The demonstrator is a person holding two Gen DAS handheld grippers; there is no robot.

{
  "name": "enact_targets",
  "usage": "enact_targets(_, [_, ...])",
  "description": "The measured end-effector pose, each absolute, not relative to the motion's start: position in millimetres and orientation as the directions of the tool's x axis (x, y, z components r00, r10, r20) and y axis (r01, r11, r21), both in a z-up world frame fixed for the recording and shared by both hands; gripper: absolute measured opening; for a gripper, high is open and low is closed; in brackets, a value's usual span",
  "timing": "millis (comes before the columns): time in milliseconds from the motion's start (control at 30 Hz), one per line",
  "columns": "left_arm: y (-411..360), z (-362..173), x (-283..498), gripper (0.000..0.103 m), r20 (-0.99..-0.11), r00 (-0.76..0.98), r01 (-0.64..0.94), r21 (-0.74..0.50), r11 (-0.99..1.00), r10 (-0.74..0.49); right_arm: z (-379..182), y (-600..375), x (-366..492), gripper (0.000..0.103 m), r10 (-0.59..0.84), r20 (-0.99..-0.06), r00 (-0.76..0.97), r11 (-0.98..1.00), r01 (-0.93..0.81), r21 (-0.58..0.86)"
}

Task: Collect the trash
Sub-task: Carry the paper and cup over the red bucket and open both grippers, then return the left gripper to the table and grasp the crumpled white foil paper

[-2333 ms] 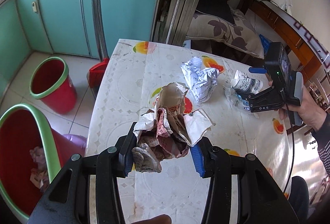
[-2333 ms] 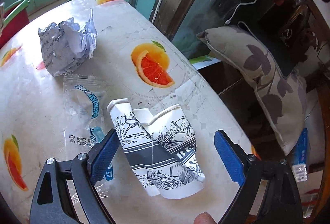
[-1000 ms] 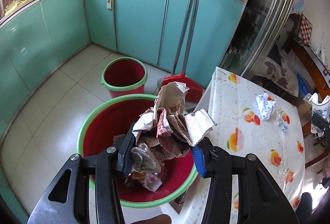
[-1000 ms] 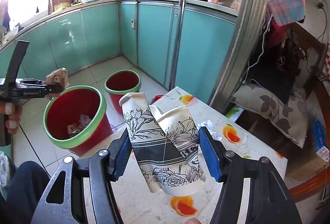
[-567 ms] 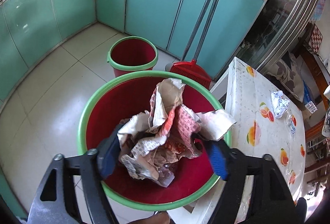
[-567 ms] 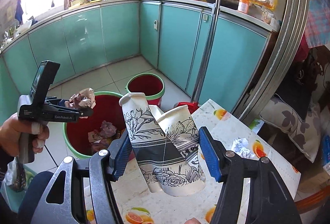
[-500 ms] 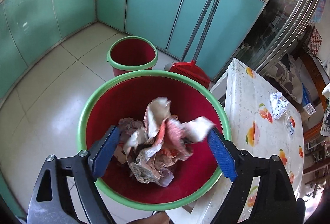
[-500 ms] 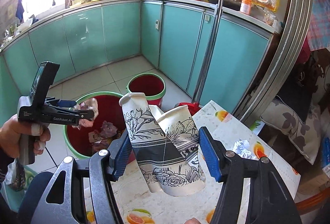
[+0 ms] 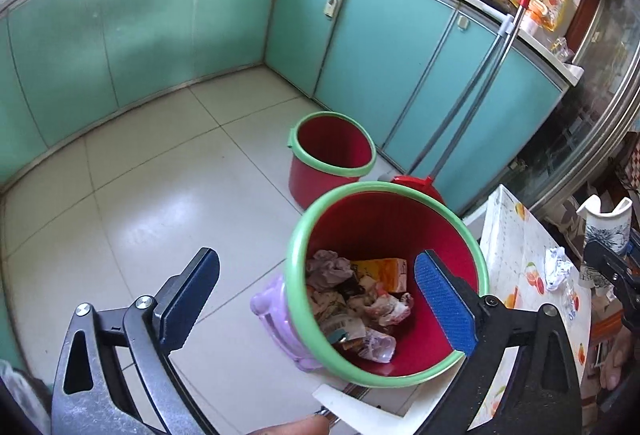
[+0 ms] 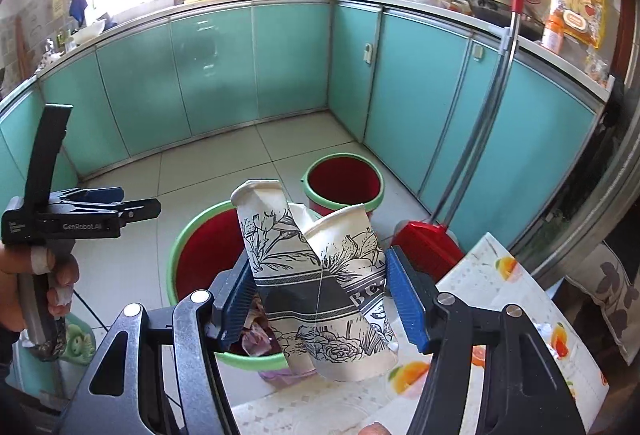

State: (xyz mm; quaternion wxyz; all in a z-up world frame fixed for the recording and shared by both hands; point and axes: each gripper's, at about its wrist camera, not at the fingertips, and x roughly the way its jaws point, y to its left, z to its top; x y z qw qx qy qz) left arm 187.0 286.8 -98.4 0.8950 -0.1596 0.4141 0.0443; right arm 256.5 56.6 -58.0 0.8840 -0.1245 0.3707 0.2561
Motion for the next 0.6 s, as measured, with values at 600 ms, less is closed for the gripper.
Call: enact_targets(600, [314, -84, 163, 0.102, -0.731, 0.682, -0.255, -0.221, 0.941, 0.013, -127, 127, 279, 0.083, 0.360, -0.763, 0.536, 0.800, -0.598, -0.042])
